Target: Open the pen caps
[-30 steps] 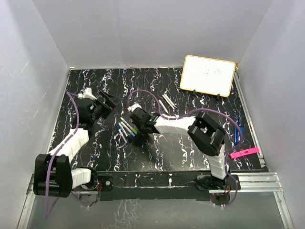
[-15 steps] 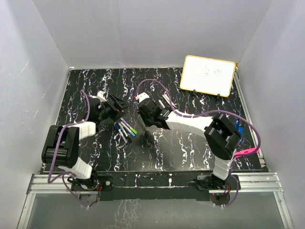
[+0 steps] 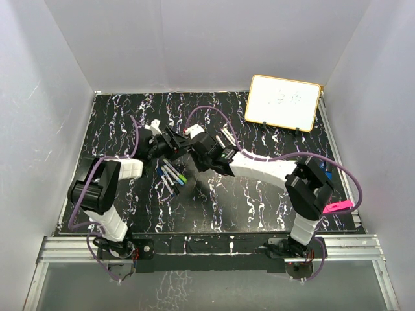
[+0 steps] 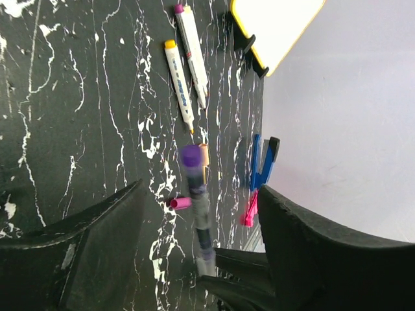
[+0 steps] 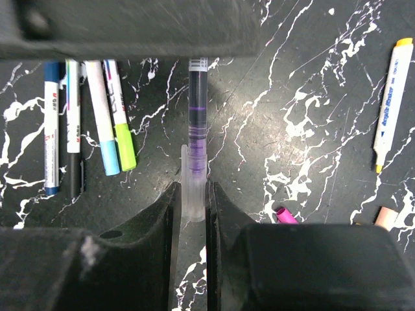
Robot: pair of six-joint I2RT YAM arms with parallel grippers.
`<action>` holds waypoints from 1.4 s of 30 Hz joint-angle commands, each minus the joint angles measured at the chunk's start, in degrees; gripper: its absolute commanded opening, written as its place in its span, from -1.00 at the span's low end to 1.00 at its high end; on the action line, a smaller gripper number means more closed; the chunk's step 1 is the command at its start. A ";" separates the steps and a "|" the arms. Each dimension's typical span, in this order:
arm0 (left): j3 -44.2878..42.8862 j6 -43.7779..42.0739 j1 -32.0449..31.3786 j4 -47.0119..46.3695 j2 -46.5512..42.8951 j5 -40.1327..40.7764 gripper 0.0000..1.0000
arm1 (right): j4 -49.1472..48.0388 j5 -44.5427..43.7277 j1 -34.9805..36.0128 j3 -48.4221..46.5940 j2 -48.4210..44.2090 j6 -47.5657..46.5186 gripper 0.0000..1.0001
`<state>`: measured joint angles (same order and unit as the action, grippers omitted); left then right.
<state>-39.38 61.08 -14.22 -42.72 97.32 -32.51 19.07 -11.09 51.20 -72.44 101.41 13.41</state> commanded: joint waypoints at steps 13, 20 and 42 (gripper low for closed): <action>-1.87 -0.50 -2.36 -3.09 1.52 -0.53 -0.37 | -3.59 1.24 -0.57 0.13 -4.46 -0.97 -0.87; -1.46 0.05 -2.32 -4.29 2.00 -1.29 -1.00 | -3.58 2.20 -1.19 0.33 -4.26 -0.75 -0.75; -1.29 0.24 -3.27 -4.08 -0.72 -2.00 -1.00 | -5.23 8.37 -3.21 -3.54 0.84 1.03 -0.02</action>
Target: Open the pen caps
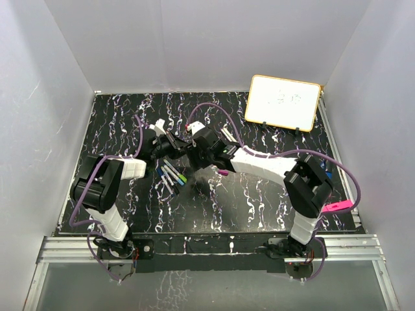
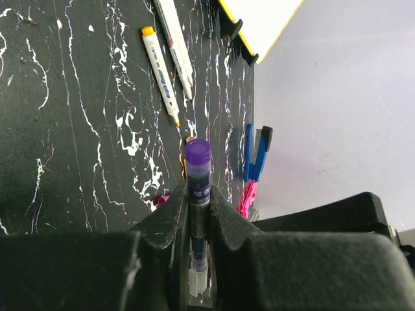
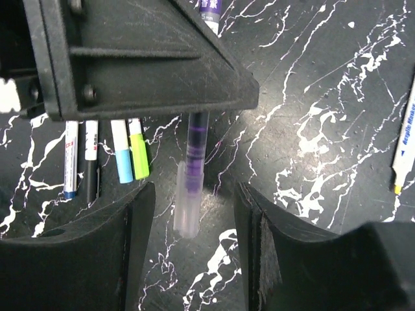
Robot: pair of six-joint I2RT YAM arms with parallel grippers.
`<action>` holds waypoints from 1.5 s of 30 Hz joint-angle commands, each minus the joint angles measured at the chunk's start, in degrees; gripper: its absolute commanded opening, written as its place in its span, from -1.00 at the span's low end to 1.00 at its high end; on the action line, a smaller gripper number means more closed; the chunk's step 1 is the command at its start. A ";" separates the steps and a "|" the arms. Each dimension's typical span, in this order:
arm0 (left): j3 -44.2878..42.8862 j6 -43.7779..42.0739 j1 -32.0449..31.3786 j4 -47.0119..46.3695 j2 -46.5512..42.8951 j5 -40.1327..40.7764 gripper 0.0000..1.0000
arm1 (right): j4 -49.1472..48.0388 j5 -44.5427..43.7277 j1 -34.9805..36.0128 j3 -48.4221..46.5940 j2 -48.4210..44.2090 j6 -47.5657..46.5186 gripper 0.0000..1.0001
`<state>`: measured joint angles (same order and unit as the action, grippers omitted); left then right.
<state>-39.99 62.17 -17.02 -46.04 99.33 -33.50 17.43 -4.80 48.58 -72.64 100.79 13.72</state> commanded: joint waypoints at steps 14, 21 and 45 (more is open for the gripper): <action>-0.33 -0.74 -1.18 -2.01 -3.56 -1.05 -1.00 | -4.38 3.48 -1.13 -3.73 2.83 1.53 -0.29; -0.36 -0.95 -1.20 -1.96 -4.20 -0.18 -1.00 | -4.60 3.59 -1.33 -3.26 2.39 1.50 -0.82; -10.24 -7.04 6.11 6.15 -3.92 6.64 -1.00 | -1.10 3.33 -1.47 3.27 -5.68 1.27 -1.00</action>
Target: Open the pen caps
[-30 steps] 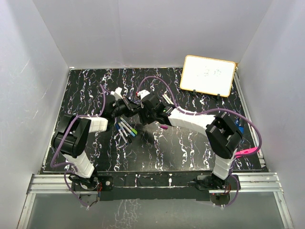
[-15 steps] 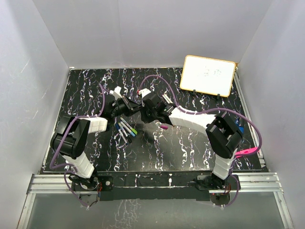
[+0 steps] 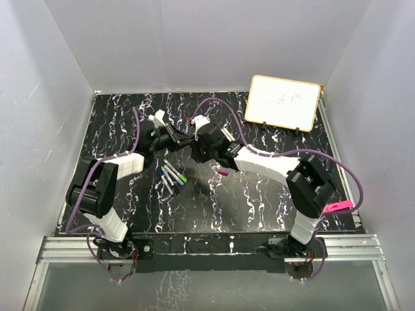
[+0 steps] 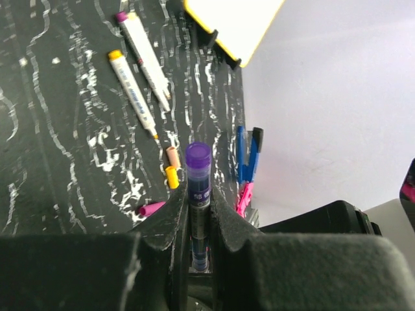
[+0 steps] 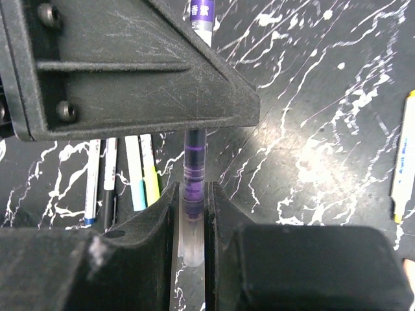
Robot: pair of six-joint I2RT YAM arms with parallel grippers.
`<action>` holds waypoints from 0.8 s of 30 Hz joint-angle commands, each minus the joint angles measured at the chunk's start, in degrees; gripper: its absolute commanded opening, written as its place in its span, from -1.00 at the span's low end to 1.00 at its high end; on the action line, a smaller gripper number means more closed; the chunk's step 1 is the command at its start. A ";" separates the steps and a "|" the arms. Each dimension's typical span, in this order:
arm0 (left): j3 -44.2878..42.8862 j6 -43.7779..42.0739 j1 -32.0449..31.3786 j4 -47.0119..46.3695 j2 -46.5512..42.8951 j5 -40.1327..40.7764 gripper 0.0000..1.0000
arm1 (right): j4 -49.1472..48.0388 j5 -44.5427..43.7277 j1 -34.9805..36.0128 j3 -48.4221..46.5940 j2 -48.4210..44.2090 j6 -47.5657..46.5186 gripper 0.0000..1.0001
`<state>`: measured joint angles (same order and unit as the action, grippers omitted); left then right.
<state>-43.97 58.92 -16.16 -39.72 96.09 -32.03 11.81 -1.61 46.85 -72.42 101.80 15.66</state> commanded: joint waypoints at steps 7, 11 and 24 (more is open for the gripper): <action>-11.25 -5.83 5.82 2.34 1.81 8.68 -1.00 | 5.05 -0.07 0.26 5.80 -10.65 0.06 -1.00; -11.93 -5.98 5.97 2.77 2.62 11.13 -1.00 | 5.31 -0.29 0.19 6.62 -12.12 0.25 -1.00; -14.38 -7.79 6.06 6.09 1.92 16.75 -1.00 | 6.88 -2.26 0.25 7.87 -16.75 -0.27 -1.00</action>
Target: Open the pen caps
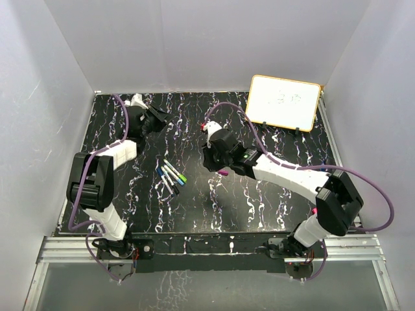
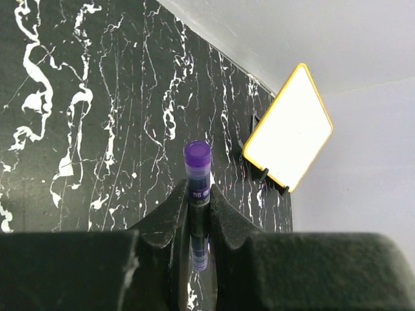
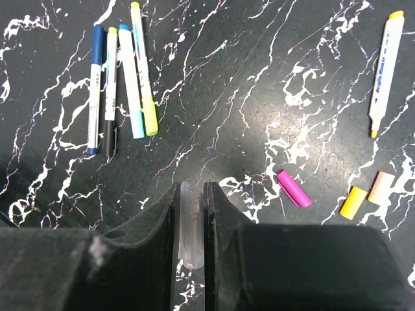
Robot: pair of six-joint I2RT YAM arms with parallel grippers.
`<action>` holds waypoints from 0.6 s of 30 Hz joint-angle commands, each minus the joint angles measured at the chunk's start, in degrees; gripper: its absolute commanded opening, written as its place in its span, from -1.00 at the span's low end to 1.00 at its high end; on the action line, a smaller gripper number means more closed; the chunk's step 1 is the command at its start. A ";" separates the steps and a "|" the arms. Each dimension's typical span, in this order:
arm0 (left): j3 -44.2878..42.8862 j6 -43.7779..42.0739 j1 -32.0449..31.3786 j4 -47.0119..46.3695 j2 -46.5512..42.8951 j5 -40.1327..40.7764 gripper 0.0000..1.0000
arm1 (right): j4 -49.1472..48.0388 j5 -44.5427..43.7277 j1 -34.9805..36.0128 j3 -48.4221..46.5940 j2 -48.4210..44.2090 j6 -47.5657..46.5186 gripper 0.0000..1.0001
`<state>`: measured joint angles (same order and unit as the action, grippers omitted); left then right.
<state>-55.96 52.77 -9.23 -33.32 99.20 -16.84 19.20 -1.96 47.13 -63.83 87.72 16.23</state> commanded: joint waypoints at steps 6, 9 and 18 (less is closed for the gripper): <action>1.55 2.30 -0.92 -2.94 -2.86 -4.21 -1.00 | -0.48 -5.47 -3.52 0.48 -0.55 -0.98 -1.00; 3.86 5.24 -1.74 -5.81 -2.59 -8.65 -1.00 | -1.56 -6.17 -6.09 2.69 0.55 -1.37 -1.00; 5.83 7.94 -8.57 -9.32 1.15 -10.00 -1.00 | -4.43 -8.40 -9.45 6.24 3.15 -1.29 -1.00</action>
<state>-49.65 59.22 -15.05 -38.65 99.15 -24.97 19.05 -8.40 38.52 -57.74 90.63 14.92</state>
